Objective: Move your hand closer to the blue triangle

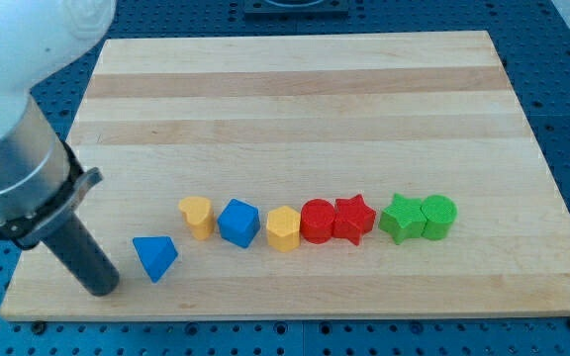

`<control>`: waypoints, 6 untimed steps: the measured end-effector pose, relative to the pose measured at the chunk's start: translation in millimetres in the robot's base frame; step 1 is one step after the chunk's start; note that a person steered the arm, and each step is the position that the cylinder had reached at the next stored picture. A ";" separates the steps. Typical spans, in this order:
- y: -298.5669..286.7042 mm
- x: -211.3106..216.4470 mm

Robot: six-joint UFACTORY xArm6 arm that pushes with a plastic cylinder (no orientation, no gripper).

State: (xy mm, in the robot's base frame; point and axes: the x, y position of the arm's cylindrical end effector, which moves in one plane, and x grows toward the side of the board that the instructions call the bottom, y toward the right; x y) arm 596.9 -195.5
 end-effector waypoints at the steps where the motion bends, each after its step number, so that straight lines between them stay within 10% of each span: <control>1: 6.1 10.4; 6: 79.3 -1.0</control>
